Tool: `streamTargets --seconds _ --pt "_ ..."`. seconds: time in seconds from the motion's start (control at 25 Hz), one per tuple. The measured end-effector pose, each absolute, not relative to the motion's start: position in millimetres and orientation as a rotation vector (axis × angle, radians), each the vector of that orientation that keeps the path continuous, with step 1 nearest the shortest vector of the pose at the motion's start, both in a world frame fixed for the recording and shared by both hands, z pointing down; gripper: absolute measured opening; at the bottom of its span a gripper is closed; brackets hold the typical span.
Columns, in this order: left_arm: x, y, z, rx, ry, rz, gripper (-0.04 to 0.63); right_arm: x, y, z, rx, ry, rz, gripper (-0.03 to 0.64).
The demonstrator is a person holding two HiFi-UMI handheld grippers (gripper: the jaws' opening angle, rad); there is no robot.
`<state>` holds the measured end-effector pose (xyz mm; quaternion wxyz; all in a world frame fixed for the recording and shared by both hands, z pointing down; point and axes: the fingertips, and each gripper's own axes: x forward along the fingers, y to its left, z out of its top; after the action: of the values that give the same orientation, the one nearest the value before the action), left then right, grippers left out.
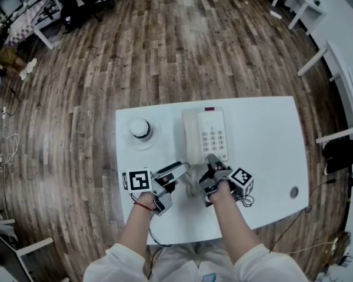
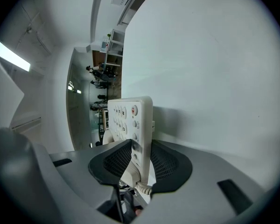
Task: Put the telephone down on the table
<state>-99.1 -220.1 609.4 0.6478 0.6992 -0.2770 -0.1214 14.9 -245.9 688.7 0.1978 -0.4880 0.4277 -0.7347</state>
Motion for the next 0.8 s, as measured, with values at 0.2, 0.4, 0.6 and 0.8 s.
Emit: streamTargets --seconds 0.2,0.4,0.6,0.8 --pt "-81.4 -214.8 561.2 1.599 -0.646 -0.449 0.180 11.7 -244.5 691.1 -1.360 1.189 -2.057 0.140" --pt "-75.2 -196.4 529.8 1.722 -0.781 -0.420 0.037 13.7 -244.4 698.1 -1.354 1.192 -2.052 0.141" --pt "-55.8 -169.5 509.9 1.750 -0.724 -0.436 0.035 14.7 -245.6 703.2 -1.350 1.192 -2.047 0.141" --pt "-57.7 -168.3 514.1 1.722 -0.762 -0.422 0.028 13.8 -243.2 707.3 -1.348 1.180 -2.053 0.144"
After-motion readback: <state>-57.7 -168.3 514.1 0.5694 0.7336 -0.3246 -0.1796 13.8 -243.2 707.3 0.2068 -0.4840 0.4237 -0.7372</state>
